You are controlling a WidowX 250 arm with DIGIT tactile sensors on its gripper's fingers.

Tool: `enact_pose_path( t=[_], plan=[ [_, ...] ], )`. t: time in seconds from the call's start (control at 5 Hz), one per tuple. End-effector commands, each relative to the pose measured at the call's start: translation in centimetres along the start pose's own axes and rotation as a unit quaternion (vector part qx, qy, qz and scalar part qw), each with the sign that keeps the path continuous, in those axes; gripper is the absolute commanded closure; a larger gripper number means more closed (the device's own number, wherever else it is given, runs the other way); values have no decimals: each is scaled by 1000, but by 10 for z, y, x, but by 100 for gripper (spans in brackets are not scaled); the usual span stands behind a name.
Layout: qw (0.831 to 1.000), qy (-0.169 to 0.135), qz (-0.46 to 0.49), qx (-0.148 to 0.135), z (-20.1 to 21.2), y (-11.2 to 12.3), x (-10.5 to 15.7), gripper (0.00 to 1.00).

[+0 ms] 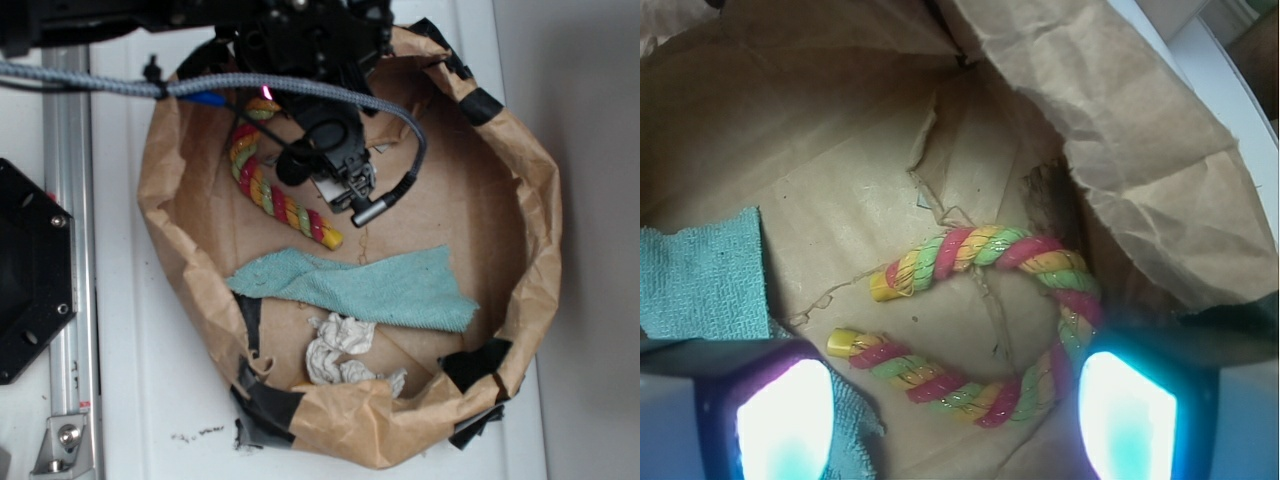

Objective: Grab the multicolored rope.

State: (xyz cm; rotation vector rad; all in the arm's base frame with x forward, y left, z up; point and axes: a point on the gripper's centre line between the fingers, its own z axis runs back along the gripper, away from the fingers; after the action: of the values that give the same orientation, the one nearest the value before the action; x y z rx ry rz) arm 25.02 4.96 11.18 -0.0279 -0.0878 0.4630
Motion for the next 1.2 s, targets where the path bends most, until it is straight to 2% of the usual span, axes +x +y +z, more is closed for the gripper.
enact_pose_path(
  t=[0.0, 0.2, 0.6, 0.8, 1.0],
  plan=[
    [961, -136, 238, 44, -10, -16, 19, 0],
    [928, -176, 324, 53, -22, -18, 18, 0],
    [921, -122, 369, -33, -53, 9, 8, 0],
    [929, -74, 354, -84, -69, 18, 4, 0],
    [931, -63, 350, -77, -79, 23, 7, 0]
  ],
)
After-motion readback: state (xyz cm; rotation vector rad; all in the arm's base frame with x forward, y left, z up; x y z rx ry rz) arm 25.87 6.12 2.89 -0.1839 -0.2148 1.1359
